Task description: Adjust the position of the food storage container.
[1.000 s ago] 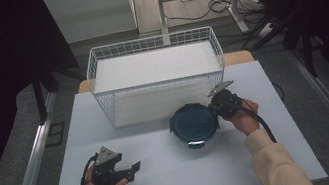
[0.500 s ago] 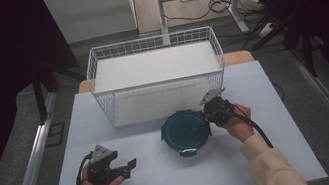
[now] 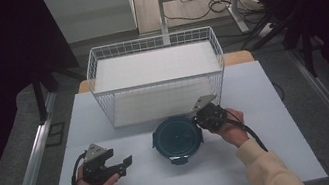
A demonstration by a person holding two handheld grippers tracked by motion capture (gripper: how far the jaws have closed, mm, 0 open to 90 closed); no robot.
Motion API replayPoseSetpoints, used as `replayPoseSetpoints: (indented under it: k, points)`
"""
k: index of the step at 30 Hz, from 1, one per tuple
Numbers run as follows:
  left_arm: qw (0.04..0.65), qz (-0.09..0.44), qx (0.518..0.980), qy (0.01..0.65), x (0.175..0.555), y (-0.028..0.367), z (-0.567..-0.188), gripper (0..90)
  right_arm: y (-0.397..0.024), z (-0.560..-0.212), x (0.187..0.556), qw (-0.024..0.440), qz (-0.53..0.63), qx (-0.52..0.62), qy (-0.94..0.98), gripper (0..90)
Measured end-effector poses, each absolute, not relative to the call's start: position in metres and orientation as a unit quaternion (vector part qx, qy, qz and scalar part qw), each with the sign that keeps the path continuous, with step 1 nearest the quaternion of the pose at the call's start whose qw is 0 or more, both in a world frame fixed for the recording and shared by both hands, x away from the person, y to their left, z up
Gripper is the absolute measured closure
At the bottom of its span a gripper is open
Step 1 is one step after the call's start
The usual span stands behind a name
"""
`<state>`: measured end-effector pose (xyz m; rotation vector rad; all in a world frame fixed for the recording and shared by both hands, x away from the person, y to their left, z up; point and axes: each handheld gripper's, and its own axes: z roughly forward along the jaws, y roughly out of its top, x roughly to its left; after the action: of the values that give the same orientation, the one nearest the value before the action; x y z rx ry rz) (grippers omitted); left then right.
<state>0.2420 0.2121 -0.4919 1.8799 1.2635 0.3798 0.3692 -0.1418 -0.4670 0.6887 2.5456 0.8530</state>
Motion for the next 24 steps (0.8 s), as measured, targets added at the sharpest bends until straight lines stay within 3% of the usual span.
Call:
replayPoseSetpoints:
  k: [24]
  points:
    - [0.415, 0.143, 0.736, 0.516, 0.235, 0.224, -0.499, 22.7, -0.125, -0.465, 0.356, 0.166, 0.321, 0.219, 0.906, 90.0]
